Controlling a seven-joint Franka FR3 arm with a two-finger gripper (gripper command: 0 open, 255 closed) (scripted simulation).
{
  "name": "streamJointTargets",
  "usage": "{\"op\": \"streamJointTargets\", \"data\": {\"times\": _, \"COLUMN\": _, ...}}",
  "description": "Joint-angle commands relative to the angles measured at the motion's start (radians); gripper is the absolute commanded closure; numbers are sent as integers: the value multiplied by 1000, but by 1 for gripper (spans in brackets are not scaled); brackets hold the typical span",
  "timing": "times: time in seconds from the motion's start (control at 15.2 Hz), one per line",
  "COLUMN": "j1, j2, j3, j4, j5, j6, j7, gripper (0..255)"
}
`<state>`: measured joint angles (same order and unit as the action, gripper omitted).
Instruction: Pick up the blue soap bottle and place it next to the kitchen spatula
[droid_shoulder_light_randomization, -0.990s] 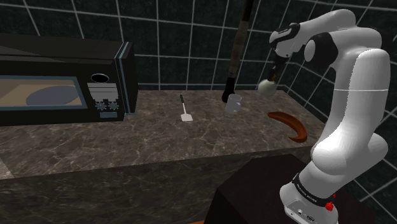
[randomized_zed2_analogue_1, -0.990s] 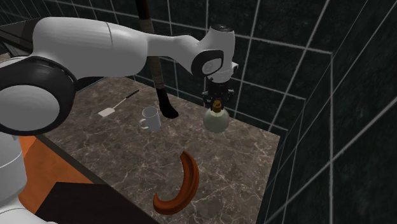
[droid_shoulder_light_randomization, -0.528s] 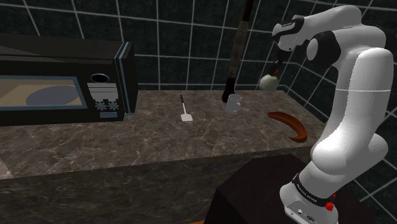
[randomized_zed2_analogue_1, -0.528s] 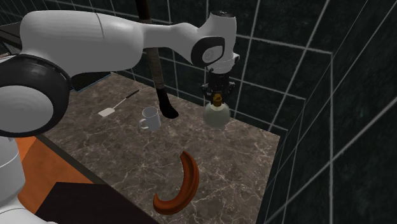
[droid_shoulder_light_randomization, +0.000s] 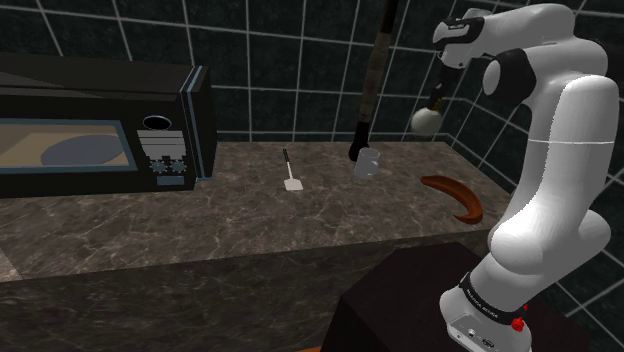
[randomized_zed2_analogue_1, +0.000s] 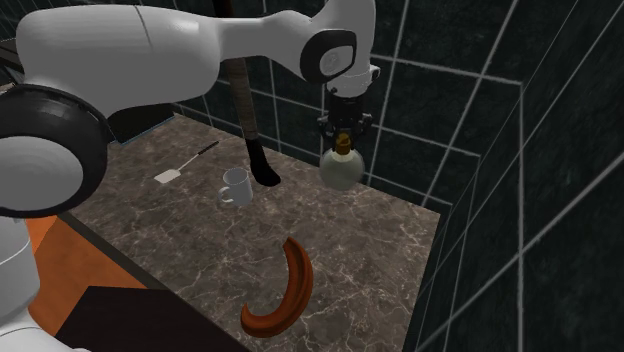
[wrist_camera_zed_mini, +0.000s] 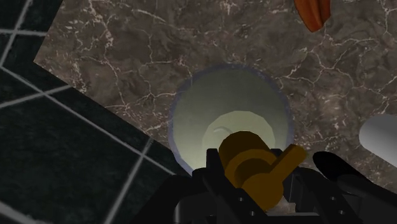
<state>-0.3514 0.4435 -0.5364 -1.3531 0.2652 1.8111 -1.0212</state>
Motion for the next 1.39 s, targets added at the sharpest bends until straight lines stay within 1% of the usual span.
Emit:
{"op": "streamJointTargets", "data": {"times": 0.0, "j1": -2, "j2": -4, "j3": -2, "j4": 20, "j5": -2, "j6": -24, "j7": 2, "gripper": 255}}
{"op": "streamJointTargets", "data": {"times": 0.4, "j1": -20, "j2": 8, "j3": -3, "j4": 121, "j5": 1, "j6": -111, "j7": 8, "gripper": 255}}
{"op": "streamJointTargets", "data": {"times": 0.79, "j1": -48, "j2": 35, "j3": -1, "j4": 246, "j5": 12, "j6": -208, "j7": 14, "gripper": 255}}
{"op": "streamJointTargets", "data": {"times": 1.06, "j1": -76, "j2": 65, "j3": 2, "j4": 351, "j5": 26, "j6": -282, "j7": 19, "gripper": 255}}
{"op": "streamJointTargets", "data": {"times": 1.32, "j1": -117, "j2": 112, "j3": 10, "j4": 487, "j5": 48, "j6": -370, "j7": 27, "gripper": 255}}
